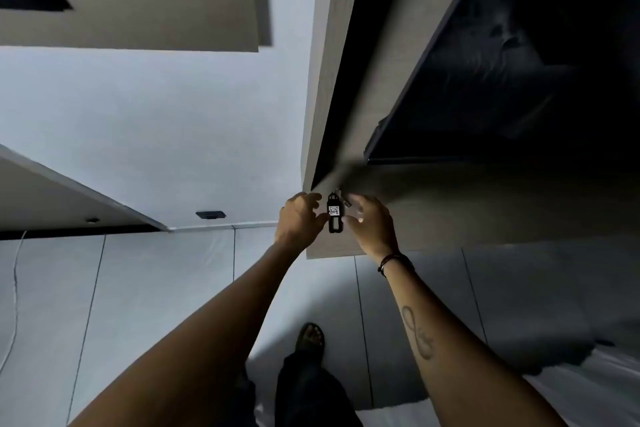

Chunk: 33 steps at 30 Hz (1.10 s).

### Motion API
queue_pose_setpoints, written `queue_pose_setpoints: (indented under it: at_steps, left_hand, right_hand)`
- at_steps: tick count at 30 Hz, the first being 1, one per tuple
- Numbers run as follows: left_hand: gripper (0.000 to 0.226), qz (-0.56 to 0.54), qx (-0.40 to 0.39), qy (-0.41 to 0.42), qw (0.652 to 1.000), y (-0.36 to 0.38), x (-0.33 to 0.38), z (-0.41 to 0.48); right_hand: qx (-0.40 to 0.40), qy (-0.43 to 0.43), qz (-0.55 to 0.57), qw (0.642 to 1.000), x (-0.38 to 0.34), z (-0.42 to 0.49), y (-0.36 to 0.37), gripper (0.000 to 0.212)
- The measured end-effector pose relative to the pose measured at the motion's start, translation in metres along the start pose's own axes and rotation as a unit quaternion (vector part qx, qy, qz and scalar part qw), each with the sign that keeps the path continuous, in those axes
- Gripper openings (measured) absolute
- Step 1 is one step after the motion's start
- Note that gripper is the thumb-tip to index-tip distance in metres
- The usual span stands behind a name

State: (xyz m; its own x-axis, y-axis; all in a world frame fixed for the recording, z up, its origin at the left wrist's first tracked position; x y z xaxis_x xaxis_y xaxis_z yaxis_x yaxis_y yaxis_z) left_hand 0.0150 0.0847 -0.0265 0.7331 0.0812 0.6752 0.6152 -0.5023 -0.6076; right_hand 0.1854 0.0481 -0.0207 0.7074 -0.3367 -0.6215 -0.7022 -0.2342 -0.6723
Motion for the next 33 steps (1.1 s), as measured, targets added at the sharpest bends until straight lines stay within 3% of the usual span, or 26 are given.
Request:
queue_pose_setpoints:
  at_steps: [6,15,21,27,33]
  left_hand:
    - [0.026,0.009,-0.013,-0.042,0.999,0.018,-0.011,0.034]
    - [0.026,-0.059,-0.004,-0.101,0.993,0.032,-0.031,0.053]
    - [0.023,-0.141,0.001,-0.126,0.982,0.037,-0.042,0.058]
    - [0.017,-0.303,-0.040,-0.128,0.943,0.035,-0.053,0.043]
    - [0.016,-0.374,-0.058,-0.106,0.920,-0.005,-0.059,-0.003]
  right_hand:
    - [-0.007,0.037,0.020,0.999,0.015,0.040,0.020,0.039]
    - [0.030,0.065,0.061,0.996,0.039,0.055,0.037,0.008]
    - [0.003,0.098,0.174,0.980,0.045,0.062,0.046,0.015]
    - [-0.045,0.109,0.310,0.944,0.040,0.052,0.051,0.013]
    - [-0.097,0.081,0.356,0.926,-0.004,0.022,0.058,0.016]
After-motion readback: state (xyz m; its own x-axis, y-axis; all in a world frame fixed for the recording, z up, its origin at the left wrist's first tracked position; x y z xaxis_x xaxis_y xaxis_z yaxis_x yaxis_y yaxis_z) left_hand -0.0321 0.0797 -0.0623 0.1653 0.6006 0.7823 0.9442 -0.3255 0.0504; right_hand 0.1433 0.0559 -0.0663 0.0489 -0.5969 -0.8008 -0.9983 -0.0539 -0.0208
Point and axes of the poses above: each hand's wrist, its own z-axis towards the middle knuckle, its own y-axis out of the palm, x = y × z, the point moved 9 cm from there along z, towards the middle knuckle, and after that the axes turned 11 degrees about -x, right-handed, at the moved point
